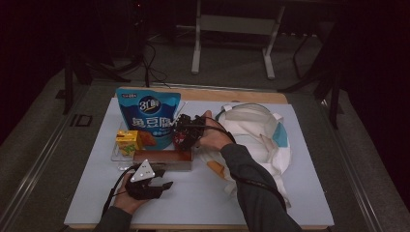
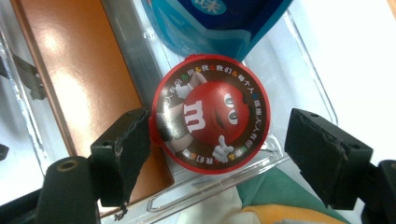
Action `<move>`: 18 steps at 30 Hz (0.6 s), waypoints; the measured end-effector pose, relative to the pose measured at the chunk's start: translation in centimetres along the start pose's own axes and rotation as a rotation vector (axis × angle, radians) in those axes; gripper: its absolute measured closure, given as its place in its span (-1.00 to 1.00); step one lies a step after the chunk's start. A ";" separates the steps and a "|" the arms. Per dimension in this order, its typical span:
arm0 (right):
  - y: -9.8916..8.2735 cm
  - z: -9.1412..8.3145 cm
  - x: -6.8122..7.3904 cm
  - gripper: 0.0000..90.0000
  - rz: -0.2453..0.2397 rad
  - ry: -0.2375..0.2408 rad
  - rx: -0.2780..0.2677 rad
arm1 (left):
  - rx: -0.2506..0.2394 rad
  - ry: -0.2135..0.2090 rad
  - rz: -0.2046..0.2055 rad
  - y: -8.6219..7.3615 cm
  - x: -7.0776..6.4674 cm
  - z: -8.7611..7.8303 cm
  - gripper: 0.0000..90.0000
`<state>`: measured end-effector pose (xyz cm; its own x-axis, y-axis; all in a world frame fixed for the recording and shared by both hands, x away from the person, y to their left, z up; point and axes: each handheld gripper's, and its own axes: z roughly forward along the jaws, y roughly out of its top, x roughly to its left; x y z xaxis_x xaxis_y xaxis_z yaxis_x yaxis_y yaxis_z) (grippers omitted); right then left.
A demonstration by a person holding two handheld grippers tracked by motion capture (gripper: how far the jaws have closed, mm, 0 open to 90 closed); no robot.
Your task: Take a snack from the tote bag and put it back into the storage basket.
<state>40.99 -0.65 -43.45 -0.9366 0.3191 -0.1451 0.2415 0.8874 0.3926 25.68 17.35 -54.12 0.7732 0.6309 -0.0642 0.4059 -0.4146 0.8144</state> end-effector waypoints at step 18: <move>-0.7 -3.0 -0.4 -0.44 0.018 -0.007 -0.076 | 0.003 0.000 -0.001 0.0 0.0 0.0 -0.01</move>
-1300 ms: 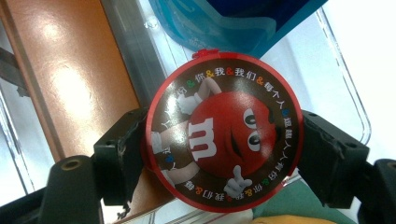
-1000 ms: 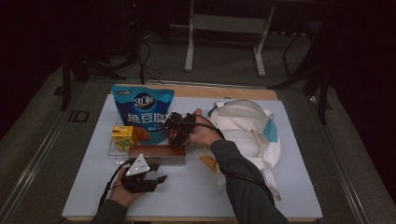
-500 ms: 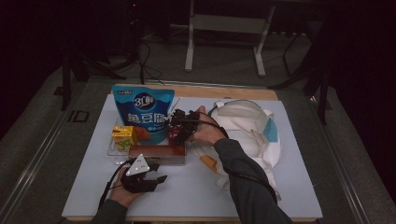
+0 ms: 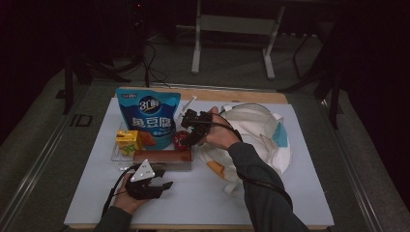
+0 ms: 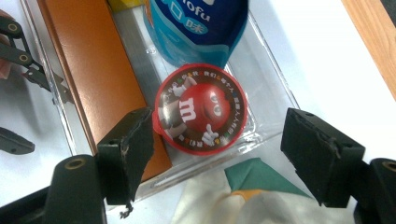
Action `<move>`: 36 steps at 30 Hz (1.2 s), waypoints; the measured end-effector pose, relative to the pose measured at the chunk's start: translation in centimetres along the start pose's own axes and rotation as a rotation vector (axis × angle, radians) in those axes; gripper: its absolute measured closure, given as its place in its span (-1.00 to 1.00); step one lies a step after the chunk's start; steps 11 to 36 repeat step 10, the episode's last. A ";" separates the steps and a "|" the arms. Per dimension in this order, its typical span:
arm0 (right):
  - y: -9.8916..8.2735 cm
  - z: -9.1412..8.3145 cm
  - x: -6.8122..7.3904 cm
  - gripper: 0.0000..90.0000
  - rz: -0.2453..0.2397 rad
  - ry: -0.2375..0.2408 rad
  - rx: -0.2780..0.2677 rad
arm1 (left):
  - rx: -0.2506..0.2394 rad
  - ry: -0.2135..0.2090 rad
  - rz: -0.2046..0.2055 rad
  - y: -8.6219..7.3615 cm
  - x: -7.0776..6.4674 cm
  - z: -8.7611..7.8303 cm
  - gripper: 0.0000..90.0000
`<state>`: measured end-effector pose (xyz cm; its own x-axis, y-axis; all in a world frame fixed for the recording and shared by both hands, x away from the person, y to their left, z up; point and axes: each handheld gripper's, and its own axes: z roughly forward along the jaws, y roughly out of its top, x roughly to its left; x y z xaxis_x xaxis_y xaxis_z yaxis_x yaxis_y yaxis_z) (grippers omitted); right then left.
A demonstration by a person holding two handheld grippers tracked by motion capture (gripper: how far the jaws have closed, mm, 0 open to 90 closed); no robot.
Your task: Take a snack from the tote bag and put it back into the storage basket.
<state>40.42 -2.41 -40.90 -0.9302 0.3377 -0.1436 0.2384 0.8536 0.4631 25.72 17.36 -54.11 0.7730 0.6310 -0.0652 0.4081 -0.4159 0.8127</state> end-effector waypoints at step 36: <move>-0.7 -1.2 -0.4 -0.39 0.008 0.000 -0.024 | 0.000 -0.003 -0.007 0.0 0.1 0.0 -0.01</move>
